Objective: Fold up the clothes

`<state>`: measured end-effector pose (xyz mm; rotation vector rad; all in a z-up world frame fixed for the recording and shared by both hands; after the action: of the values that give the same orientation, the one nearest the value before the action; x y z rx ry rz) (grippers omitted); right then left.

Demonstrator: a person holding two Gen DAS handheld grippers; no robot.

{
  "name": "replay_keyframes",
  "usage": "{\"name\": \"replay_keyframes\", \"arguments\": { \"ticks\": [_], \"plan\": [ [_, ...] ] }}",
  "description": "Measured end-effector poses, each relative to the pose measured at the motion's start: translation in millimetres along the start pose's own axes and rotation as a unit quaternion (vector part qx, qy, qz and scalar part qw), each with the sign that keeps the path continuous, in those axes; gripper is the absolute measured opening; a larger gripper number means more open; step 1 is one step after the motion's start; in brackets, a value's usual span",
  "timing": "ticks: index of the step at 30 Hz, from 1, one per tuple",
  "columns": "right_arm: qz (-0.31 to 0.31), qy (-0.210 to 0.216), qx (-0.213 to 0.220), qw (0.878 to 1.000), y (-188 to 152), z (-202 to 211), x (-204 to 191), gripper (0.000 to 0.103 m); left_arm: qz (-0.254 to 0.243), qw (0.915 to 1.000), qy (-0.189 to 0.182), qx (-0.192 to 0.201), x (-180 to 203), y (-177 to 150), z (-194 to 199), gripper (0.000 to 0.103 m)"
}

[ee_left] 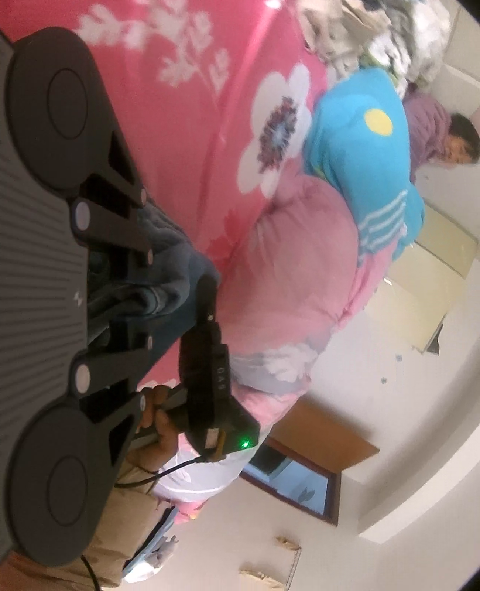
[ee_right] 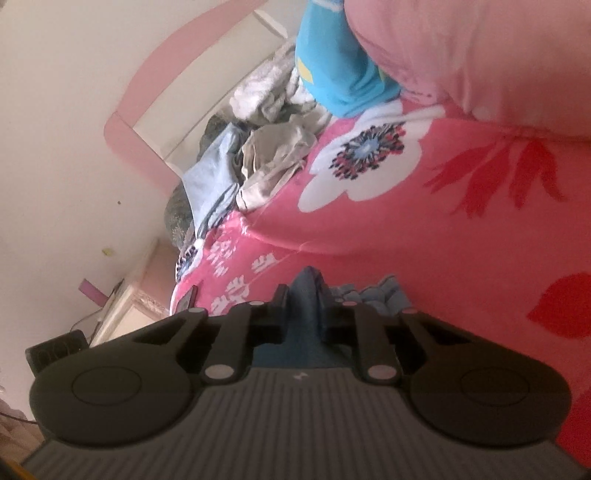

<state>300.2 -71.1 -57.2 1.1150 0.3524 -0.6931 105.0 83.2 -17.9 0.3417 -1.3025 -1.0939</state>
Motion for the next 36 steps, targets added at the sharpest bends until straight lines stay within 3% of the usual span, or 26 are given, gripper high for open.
{"name": "replay_keyframes", "arguments": {
  "ticks": [5,11,12,14,16,17,20,25,29,33,36],
  "plan": [
    [-0.025,-0.022,0.059,0.998,7.8,29.3,0.0,0.007,0.002,0.9999,-0.010,-0.010,-10.7,17.6,-15.2,0.014],
    [-0.047,-0.043,0.073,0.995,7.2,25.1,13.8,0.006,0.098,0.9940,-0.012,-0.047,-56.2,13.7,-31.5,0.015],
    [-0.052,-0.044,0.071,0.995,5.5,20.3,17.6,0.006,0.104,0.9934,-0.010,-0.049,-59.0,13.2,-31.5,0.016],
    [-0.069,-0.046,0.074,0.994,2.5,14.6,26.1,0.008,0.105,0.9934,0.000,-0.046,-62.4,12.9,-29.7,0.029],
    [-0.090,-0.054,0.077,0.992,0.1,12.9,32.7,0.014,0.100,0.9943,0.011,-0.036,-62.4,14.7,-24.5,0.037],
    [-0.098,-0.062,0.078,0.990,-0.9,13.7,34.9,0.021,0.096,0.9949,0.014,-0.029,-61.3,15.7,-20.1,0.040],
    [-0.081,-0.109,0.083,0.987,-1.2,27.1,28.5,0.035,0.077,0.9967,0.020,-0.012,-55.8,16.4,-4.3,0.045],
    [0.020,-0.141,0.104,0.984,-1.3,60.7,-29.7,0.039,0.056,0.9975,0.042,0.003,-53.9,14.0,12.4,0.043],
    [0.136,-0.134,0.044,0.981,-22.9,43.2,-98.2,0.039,0.054,0.9973,0.050,0.009,-56.7,12.2,16.9,0.040],
    [0.240,-0.149,-0.018,0.959,-51.0,9.6,-143.5,0.037,0.047,0.9979,0.044,0.003,-55.5,7.9,17.7,0.036],
    [0.299,-0.184,-0.063,0.934,-67.9,-13.2,-155.7,0.033,0.041,0.9986,0.034,-0.008,-53.5,3.4,16.6,0.018]
  ]
}}
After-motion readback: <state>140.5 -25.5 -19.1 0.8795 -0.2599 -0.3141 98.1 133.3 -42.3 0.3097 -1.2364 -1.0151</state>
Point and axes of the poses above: each gripper's, at about its wrist camera, not at the fingertips, and z roughly against the way its jaws point, x to its right, y to its top, the point moved 7 cm from there along -z, roughly the way its jaws point, and after that the axes turned 8 degrees about z, right-handed, at the moved point
